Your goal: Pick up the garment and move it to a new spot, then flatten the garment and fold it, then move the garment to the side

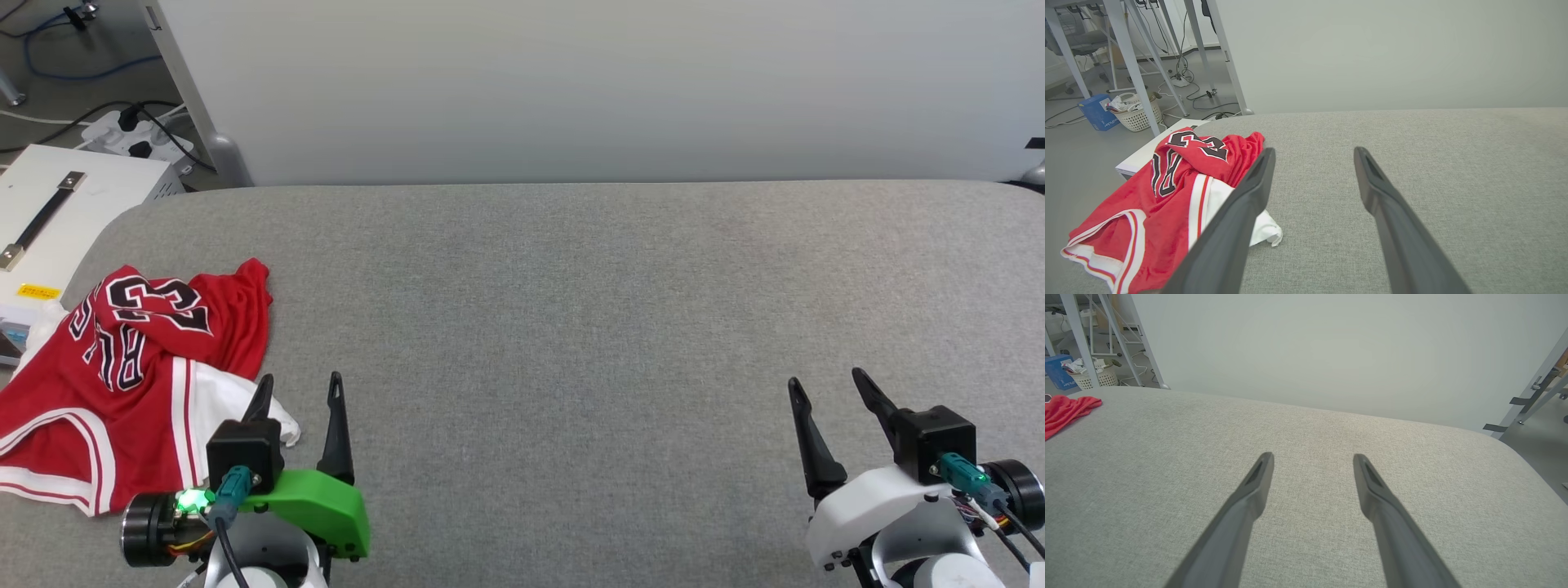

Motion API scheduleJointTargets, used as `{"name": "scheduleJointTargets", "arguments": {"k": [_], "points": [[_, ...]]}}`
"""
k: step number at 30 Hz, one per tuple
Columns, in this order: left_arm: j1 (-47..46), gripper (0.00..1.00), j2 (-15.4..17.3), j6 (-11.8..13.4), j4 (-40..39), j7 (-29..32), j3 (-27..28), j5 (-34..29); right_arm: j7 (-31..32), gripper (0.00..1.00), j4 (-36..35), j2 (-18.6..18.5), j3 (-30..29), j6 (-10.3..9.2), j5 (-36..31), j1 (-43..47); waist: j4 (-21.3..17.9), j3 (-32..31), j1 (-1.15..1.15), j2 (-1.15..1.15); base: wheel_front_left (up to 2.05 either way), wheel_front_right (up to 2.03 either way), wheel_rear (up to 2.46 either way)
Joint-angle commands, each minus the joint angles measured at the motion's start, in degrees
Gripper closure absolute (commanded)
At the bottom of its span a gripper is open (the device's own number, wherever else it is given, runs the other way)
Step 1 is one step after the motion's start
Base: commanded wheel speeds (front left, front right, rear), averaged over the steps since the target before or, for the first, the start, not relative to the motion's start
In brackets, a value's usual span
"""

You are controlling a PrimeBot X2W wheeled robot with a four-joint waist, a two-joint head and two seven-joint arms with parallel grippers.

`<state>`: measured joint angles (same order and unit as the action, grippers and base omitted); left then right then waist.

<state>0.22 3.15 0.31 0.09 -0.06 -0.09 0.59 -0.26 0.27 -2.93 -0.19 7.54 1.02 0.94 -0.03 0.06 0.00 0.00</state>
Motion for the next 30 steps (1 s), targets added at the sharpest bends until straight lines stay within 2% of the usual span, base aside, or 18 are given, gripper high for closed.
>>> {"name": "scheduleJointTargets", "arguments": {"k": [1, 30], "points": [[-0.04, 0.00, -0.02, 0.40, -0.26, -0.74, -0.06, 0.48, -0.73, 0.00, -0.34, 0.00, -0.22, 0.00, 0.63, 0.01, -0.01, 0.02, 0.00, 0.00, 0.00, 0.00, 0.00], [0.16, 0.00, -0.08, 1.73, -1.21, -4.29, -0.52, 1.51, -4.23, 0.00, -2.01, 0.01, -0.72, -0.02, 6.46, 0.93, -0.06, 0.33, 0.00, 0.00, 0.00, 0.00, 0.00]]}}
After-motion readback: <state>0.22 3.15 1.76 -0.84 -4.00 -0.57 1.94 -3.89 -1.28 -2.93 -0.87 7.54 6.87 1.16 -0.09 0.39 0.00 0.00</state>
